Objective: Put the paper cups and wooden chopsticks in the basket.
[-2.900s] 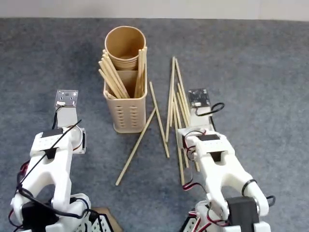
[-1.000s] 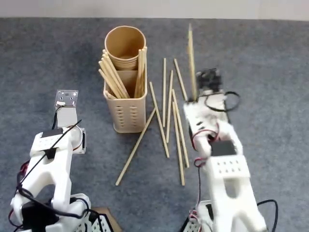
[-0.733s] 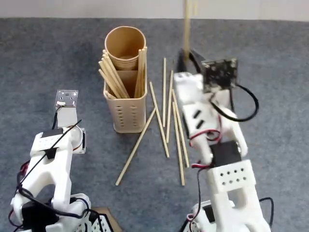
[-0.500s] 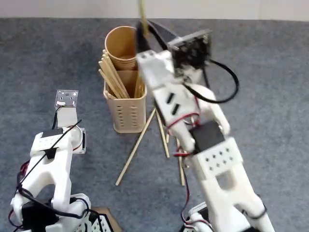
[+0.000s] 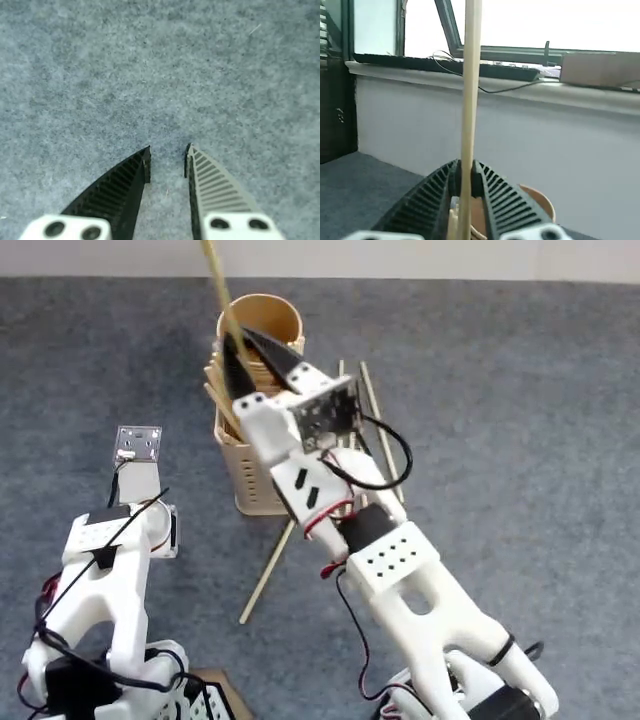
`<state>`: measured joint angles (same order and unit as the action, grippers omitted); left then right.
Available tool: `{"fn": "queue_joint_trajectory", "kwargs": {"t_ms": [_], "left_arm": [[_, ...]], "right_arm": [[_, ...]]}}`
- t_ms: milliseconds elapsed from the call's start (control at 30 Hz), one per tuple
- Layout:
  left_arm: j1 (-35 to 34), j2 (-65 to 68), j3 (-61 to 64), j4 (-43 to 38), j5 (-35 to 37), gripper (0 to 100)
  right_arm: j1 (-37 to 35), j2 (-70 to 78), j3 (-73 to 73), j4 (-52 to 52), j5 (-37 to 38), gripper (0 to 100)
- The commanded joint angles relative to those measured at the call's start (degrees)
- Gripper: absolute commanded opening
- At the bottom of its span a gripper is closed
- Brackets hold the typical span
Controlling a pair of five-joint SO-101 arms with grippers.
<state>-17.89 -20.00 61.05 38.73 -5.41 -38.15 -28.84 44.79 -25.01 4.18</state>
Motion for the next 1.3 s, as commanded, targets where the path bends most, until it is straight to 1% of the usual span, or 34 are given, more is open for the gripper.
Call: {"fn": "queue_joint_trajectory", "kwargs": {"t_ms": [0, 100, 233, 267, 600, 667, 767, 833, 967, 1000, 1067, 1100, 1167, 1267], "left_arm": [[1.5, 0.1, -0.1, -1.0, -0.7, 15], [1.5, 0.1, -0.1, -1.0, -0.7, 15], [1.5, 0.1, -0.1, -1.0, -0.7, 15], [1.5, 0.1, -0.1, -1.0, -0.7, 15], [1.5, 0.1, -0.1, -1.0, -0.7, 15], [1.5, 0.1, -0.1, -1.0, -0.7, 15], [1.5, 0.1, -0.1, -1.0, -0.7, 15], [1.5, 0.1, -0.1, -1.0, -0.7, 15], [1.5, 0.1, -0.1, -1.0, -0.7, 15], [1.5, 0.1, -0.1, -1.0, -0.7, 15], [1.5, 0.1, -0.1, -1.0, -0.7, 15], [1.5, 0.1, -0.1, -1.0, -0.7, 15], [1.5, 0.1, -0.1, -1.0, -0.7, 15], [1.5, 0.1, -0.1, -0.9, -0.7, 15]], "right_arm": [[1.5, -0.2, 3.8, -3.4, 0.1, 0.9], [1.8, -0.2, 6.2, -3.3, 0.1, 2.7], [1.8, -0.8, 7.0, -3.3, -0.2, 18.0], [1.8, -0.8, 6.9, -2.9, -0.2, 19.7], [1.8, -1.6, 6.6, -2.4, 0.1, 14.6], [3.3, -5.1, 6.6, 3.6, -0.1, 11.3], [7.9, -15.0, 5.2, 19.9, -0.2, 4.3], [11.3, -23.3, 2.7, 32.8, -0.2, 1.2], [18.9, -37.8, -3.8, 62.6, -0.2, 0.6], [19.8, -38.7, -5.2, 69.3, 0.0, 0.7], [20.1, -38.0, -6.5, 79.3, 0.9, 1.4], [20.1, -37.1, -6.0, 81.4, 2.4, 2.8], [19.9, -34.0, -1.7, 81.5, 4.1, 7.3], [19.7, -27.9, 5.4, 75.9, 5.7, 13.5]]}}
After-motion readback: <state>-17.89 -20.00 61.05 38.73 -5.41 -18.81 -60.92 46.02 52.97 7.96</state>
